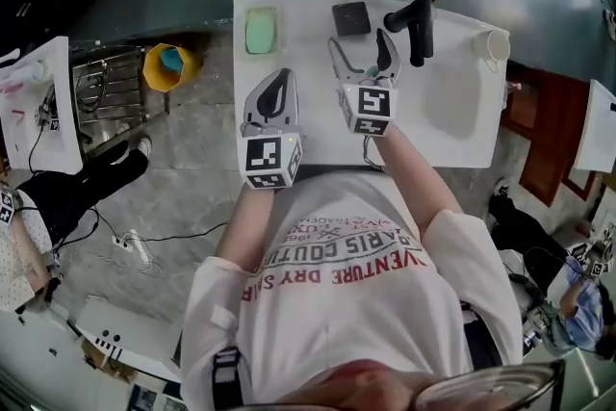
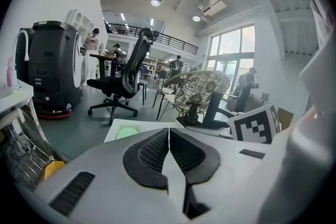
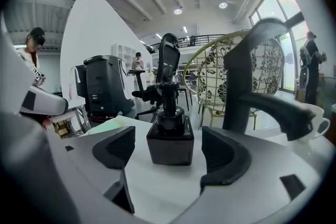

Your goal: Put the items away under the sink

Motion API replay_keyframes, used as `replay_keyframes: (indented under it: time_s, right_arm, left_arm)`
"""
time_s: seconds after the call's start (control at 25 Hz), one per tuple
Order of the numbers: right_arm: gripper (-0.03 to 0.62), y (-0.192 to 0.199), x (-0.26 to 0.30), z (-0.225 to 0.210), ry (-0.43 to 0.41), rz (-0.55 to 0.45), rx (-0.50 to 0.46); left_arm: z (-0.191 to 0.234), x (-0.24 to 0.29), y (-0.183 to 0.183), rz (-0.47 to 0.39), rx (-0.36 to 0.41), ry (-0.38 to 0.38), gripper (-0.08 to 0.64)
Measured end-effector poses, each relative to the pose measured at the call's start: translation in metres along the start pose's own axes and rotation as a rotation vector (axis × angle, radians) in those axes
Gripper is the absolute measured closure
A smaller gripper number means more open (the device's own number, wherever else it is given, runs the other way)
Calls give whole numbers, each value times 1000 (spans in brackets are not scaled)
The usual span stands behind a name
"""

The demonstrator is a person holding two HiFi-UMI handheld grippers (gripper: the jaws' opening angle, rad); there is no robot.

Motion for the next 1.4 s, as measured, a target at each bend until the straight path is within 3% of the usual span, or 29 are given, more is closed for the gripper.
replay_keyframes:
  time_s: [0.44, 0.8, 1.4]
  right_arm:
    - [212, 11, 52, 4, 28, -3, -36]
    - [212, 11, 63, -2, 56, 76, -54]
    - [216, 9, 60, 4, -32, 134, -91]
  left_arm:
    - [18, 6, 19, 33, -16, -75, 532]
    - [33, 8, 19, 34, -34, -129, 533]
    - [34, -4, 26, 59, -24, -80, 533]
Point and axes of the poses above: the fingertips, and each gripper's own axes: x forward along the fingers, z to its left, y out of its underside, the point moved 7 cm from there along -x, backward along the fingers, and after that the axes turned 8 degrees about y, right-handed, at the moved point
